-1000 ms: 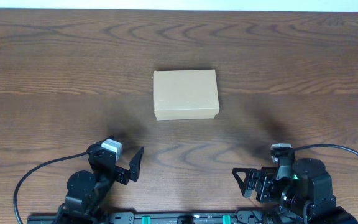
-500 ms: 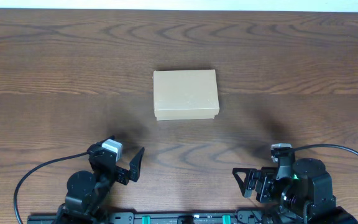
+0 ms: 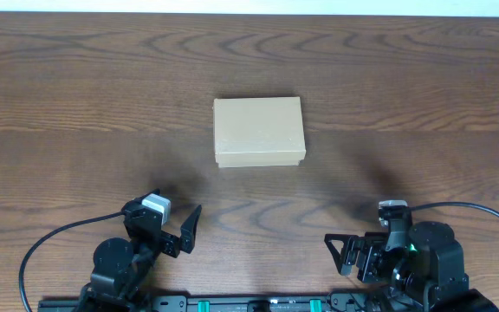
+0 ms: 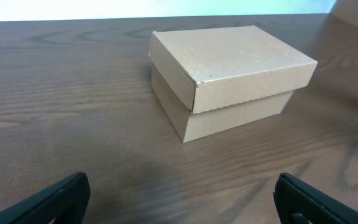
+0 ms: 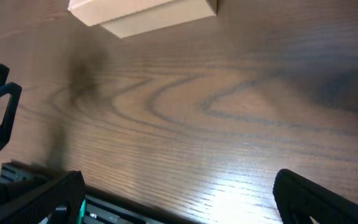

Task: Pack container

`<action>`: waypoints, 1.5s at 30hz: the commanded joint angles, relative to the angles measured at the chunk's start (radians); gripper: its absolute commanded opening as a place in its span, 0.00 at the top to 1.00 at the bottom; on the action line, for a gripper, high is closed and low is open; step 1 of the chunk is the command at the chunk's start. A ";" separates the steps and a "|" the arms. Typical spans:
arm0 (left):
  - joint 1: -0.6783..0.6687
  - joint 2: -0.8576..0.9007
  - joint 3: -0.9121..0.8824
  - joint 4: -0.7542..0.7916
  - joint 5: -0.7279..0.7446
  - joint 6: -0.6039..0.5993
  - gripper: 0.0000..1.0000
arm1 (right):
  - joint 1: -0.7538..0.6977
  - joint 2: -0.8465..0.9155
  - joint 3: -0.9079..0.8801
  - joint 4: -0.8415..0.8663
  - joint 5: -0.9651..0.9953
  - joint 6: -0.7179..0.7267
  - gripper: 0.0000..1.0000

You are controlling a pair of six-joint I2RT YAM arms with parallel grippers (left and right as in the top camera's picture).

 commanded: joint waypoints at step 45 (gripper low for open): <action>0.006 -0.008 -0.023 0.001 0.015 0.011 0.05 | 0.111 -0.380 -0.539 0.456 0.189 -0.487 0.01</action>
